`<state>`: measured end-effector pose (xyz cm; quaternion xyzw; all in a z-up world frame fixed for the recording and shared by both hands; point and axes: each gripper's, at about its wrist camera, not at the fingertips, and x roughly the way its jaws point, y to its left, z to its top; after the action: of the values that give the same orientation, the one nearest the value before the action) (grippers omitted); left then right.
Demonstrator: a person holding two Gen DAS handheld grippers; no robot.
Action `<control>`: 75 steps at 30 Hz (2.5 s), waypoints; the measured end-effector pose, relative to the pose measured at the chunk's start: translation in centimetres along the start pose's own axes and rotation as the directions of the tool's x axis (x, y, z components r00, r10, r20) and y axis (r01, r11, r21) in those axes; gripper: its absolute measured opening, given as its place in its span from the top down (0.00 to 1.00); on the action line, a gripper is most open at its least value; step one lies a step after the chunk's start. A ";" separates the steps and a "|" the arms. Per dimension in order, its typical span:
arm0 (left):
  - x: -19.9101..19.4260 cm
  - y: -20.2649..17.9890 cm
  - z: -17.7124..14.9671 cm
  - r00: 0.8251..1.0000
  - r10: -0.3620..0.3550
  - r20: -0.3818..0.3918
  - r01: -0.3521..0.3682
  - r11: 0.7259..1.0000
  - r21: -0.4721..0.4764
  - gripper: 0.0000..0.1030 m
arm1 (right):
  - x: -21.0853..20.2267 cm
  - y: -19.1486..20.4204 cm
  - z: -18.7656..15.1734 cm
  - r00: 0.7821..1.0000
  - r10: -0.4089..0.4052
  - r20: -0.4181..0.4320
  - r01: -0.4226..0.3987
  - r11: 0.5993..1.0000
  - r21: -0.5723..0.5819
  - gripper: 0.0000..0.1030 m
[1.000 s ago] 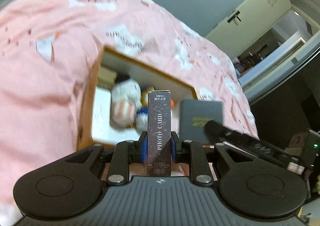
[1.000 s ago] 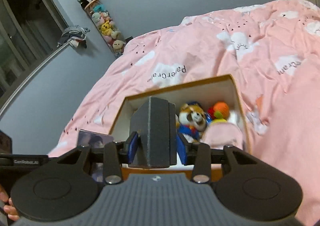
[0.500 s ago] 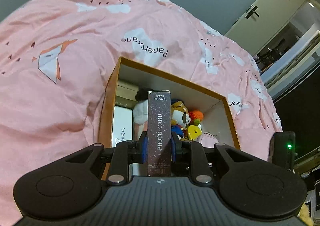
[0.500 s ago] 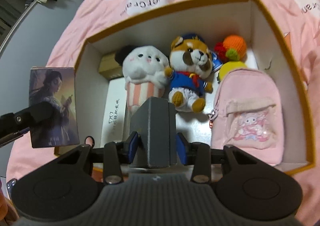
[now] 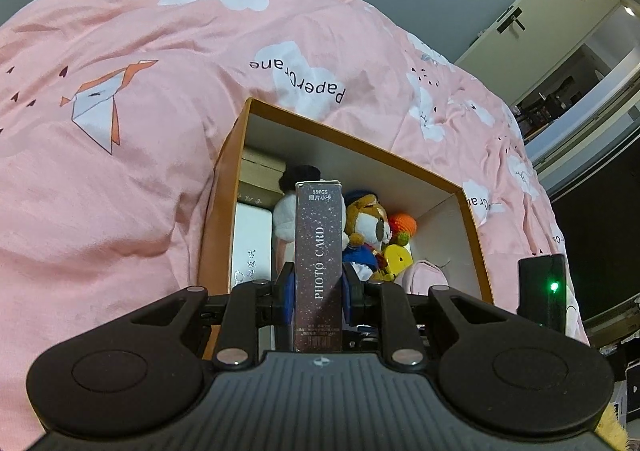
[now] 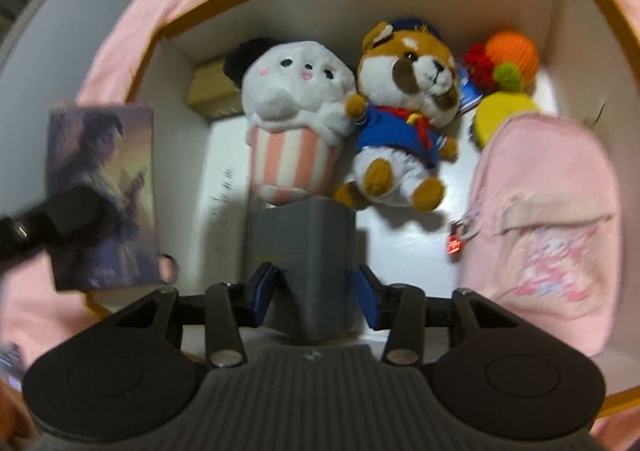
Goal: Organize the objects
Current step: 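Carry the gray box into the box with the right tool while the left carries the cards, then lower the photo card pack into the box with the left tool and release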
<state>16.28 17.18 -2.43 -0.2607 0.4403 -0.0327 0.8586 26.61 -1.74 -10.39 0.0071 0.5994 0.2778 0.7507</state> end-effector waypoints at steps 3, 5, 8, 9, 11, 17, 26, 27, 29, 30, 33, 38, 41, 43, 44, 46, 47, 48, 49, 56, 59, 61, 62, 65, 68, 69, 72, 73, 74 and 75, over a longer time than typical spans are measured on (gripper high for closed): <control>0.2 0.1 -0.1 1.000 0.003 -0.005 -0.003 1.000 -0.001 0.76 | 0.0 0.4 -0.3 1.000 -0.022 0.005 0.023 0.998 -0.051 0.53; 0.2 0.1 -0.1 1.000 0.005 -0.007 -0.005 1.000 -0.001 0.76 | -0.1 0.4 -0.3 1.000 -0.020 0.007 0.020 0.998 -0.055 0.53; 0.3 0.2 -0.1 1.000 0.002 -0.013 -0.002 1.000 0.000 0.76 | 0.0 0.2 -0.2 1.000 0.000 0.002 0.000 0.998 -0.061 0.67; 0.3 0.2 -0.1 1.000 0.002 -0.014 -0.002 1.000 0.001 0.76 | -0.1 0.1 0.0 1.000 0.022 -0.002 -0.022 0.998 -0.063 0.71; 0.4 0.1 -0.1 1.000 0.002 -0.016 -0.002 1.000 0.002 0.76 | -0.1 0.1 -0.1 1.000 0.021 0.001 -0.020 0.997 -0.077 0.71; 1.0 -0.1 -0.2 0.999 -0.022 -0.032 0.021 0.999 -0.026 0.76 | -2.3 -0.2 -0.2 0.997 0.014 0.072 -0.008 0.996 -0.089 0.73; 5.4 -1.6 -0.9 0.978 -0.128 -0.166 0.097 0.978 -0.183 0.76 | -9.6 -3.6 -1.7 0.933 -0.141 0.331 0.148 0.989 0.004 0.72; 6.0 -2.0 -0.9 0.976 -0.122 -0.183 0.087 0.979 -0.186 0.76 | -10.0 -4.1 -1.8 0.927 -0.150 0.343 0.151 0.988 0.023 0.72; 6.8 -2.8 -0.7 0.973 -0.093 -0.213 0.054 0.982 -0.183 0.76 | -10.5 -4.9 -1.9 0.921 -0.158 0.357 0.148 0.987 0.056 0.72; 7.2 -3.0 -0.6 0.970 -0.086 -0.229 0.043 0.982 -0.186 0.76 | -10.6 -5.1 -1.9 0.918 -0.161 0.363 0.147 0.987 0.068 0.72; 8.6 -3.5 -0.2 0.951 -0.073 -0.302 0.011 0.979 -0.202 0.76 | -10.2 -5.5 -2.1 0.912 -0.170 0.374 0.146 0.985 0.090 0.72; 11.1 -3.8 0.0 0.899 -0.106 -0.426 0.002 0.971 -0.237 0.76 | -9.4 -5.5 -2.2 0.918 -0.154 0.366 0.130 0.988 0.089 0.72; 12.4 -3.8 -0.1 0.877 -0.127 -0.464 -0.004 0.963 -0.271 0.76 | -8.9 -5.6 -2.3 0.919 -0.154 0.362 0.130 0.987 0.090 0.72; 12.9 -3.8 -0.2 0.870 -0.135 -0.474 -0.005 0.959 -0.284 0.76 | -8.7 -5.7 -2.4 0.921 -0.154 0.359 0.129 0.987 0.094 0.72; 13.0 -3.7 -0.3 0.868 -0.141 -0.476 -0.005 0.957 -0.291 0.76 | -8.7 -5.7 -2.4 0.921 -0.154 0.358 0.128 0.987 0.095 0.72; 12.9 -3.7 -0.2 0.869 -0.136 -0.475 -0.008 0.957 -0.289 0.76 | -8.7 -5.9 -2.6 0.920 -0.158 0.358 0.131 0.986 0.098 0.72; 12.7 -3.5 -0.2 0.865 -0.154 -0.478 0.006 0.955 -0.297 0.76 | -8.7 -5.9 -2.6 0.920 -0.159 0.359 0.132 0.986 0.099 0.72; 12.5 -3.3 -0.2 0.854 -0.183 -0.488 0.021 0.948 -0.318 0.76 | -8.7 -6.0 -2.7 0.919 -0.160 0.361 0.132 0.986 0.103 0.72; 12.5 -3.0 -0.1 0.837 -0.224 -0.500 0.040 0.935 -0.352 0.76 | -8.7 -6.1 -2.7 0.918 -0.163 0.362 0.133 0.985 0.107 0.72; 13.9 -1.7 -0.1 0.795 -0.266 -0.545 0.014 0.907 -0.422 0.76 | -8.7 -6.0 -2.5 0.916 -0.150 0.373 0.116 0.987 0.112 0.72; 14.9 -1.1 -0.4 0.786 -0.252 -0.565 -0.017 0.904 -0.428 0.76 | -8.8 -5.8 -2.6 0.916 -0.150 0.373 0.119 0.987 0.104 0.72; 15.4 -1.0 -0.5 0.782 -0.242 -0.575 -0.032 0.905 -0.424 0.76 | -8.8 -5.8 -2.6 0.916 -0.150 0.372 0.118 0.987 0.105 0.72; 15.6 -1.0 -0.5 0.780 -0.235 -0.580 -0.038 0.907 -0.418 0.76 | -8.8 -5.8 -2.6 0.916 -0.149 0.372 0.118 0.988 0.104 0.72; 16.0 -1.2 -0.5 0.786 -0.175 -0.592 -0.071 0.927 -0.368 0.76 | -8.5 -5.7 -2.6 0.919 -0.147 0.365 0.119 0.988 0.098 0.72; 16.4 -1.2 -0.6 0.797 -0.083 -0.598 -0.103 0.957 -0.271 0.75 | -8.1 -5.6 -2.8 0.925 -0.145 0.352 0.120 0.988 0.094 0.72; 16.4 -1.6 -0.7 0.796 -0.071 -0.601 -0.095 0.966 -0.240 0.75 | -8.0 -5.5 -2.8 0.926 -0.146 0.348 0.121 0.988 0.092 0.72; 16.1 -2.6 -0.9 0.812 -0.030 -0.583 -0.074 0.985 -0.154 0.75 | -7.8 -5.5 -2.9 0.929 -0.153 0.338 0.129 0.987 0.092 0.72; 15.7 -2.9 -0.8 0.823 -0.015 -0.568 -0.069 0.990 -0.127 0.75 | -7.7 -5.6 -2.9 0.929 -0.154 0.336 0.129 0.987 0.095 0.72; 15.3 -3.2 -0.7 0.834 -0.001 -0.552 -0.063 0.993 -0.098 0.75 | -7.7 -5.7 -2.9 0.929 -0.152 0.336 0.127 0.987 0.097 0.72; 14.8 -3.5 -0.5 0.845 0.015 -0.534 -0.059 0.996 -0.066 0.74 | -7.8 -5.7 -2.9 0.930 -0.150 0.336 0.124 0.988 0.097 0.72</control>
<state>25.49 9.69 -11.93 -0.2669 0.6672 -0.0698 0.6920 25.32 -10.78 -6.21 0.0413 0.4685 0.1968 0.8603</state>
